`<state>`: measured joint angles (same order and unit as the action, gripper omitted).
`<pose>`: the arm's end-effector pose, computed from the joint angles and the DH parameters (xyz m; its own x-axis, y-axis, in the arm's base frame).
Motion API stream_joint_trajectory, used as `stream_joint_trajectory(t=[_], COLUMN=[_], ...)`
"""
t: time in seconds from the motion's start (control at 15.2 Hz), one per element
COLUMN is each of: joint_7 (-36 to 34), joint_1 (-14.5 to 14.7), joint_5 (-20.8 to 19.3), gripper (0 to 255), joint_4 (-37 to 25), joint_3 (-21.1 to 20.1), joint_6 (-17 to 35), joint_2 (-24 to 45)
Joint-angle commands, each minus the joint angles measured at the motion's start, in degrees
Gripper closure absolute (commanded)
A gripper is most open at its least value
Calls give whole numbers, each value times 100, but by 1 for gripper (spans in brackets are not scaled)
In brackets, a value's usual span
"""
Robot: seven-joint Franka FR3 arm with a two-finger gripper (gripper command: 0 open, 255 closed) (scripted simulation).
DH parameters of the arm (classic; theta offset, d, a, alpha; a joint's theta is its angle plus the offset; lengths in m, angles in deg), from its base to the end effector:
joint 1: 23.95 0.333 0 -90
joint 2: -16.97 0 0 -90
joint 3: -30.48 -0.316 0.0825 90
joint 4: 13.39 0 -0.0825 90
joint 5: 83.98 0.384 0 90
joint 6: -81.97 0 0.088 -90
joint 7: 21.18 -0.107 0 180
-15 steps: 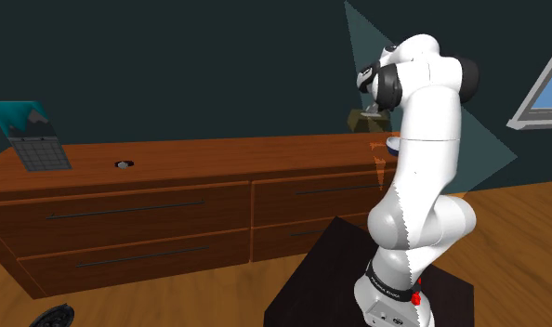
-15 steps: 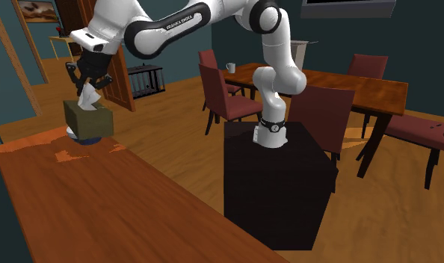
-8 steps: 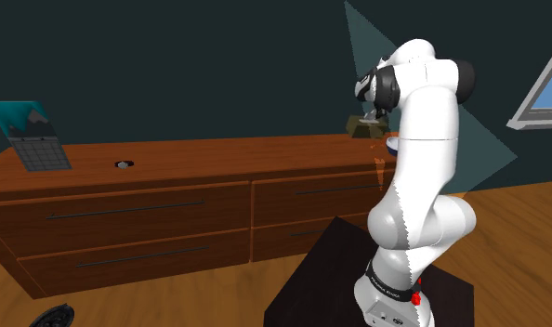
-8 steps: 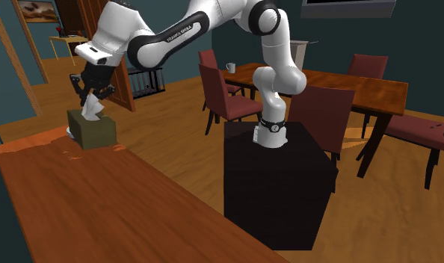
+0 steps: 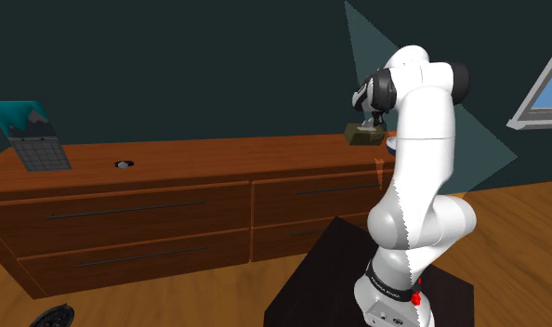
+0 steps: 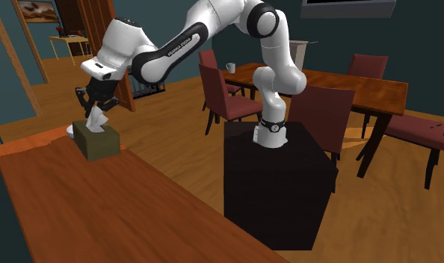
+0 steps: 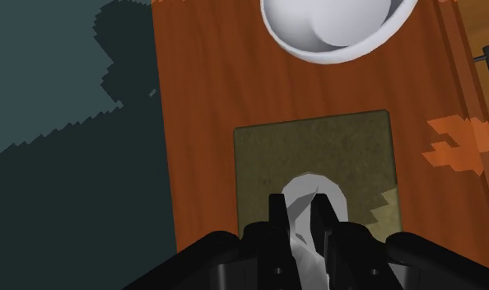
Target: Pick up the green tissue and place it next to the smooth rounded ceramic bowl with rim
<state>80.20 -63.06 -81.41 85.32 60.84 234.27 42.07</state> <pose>0.2892 -0.6357 0.4229 0.8183 0.5045 -0.2755 0.5722 -0.6691 0.4743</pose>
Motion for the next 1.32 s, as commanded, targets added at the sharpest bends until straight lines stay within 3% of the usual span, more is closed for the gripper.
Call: stream_joint_trajectory(t=[0.0,0.59,1.12,1.19,1.25], joint_7=[20,46,46,46,47], joint_1=[-41,-155,-155,-156,-156], joint_5=[49,208,208,208,208], gripper=[255,255,255,0,0], joint_4=[26,251,251,251,252], joint_3=[-37,-189,-190,-190,-190], joint_6=[118,682,682,682,682], joint_2=[91,449,449,450,449])
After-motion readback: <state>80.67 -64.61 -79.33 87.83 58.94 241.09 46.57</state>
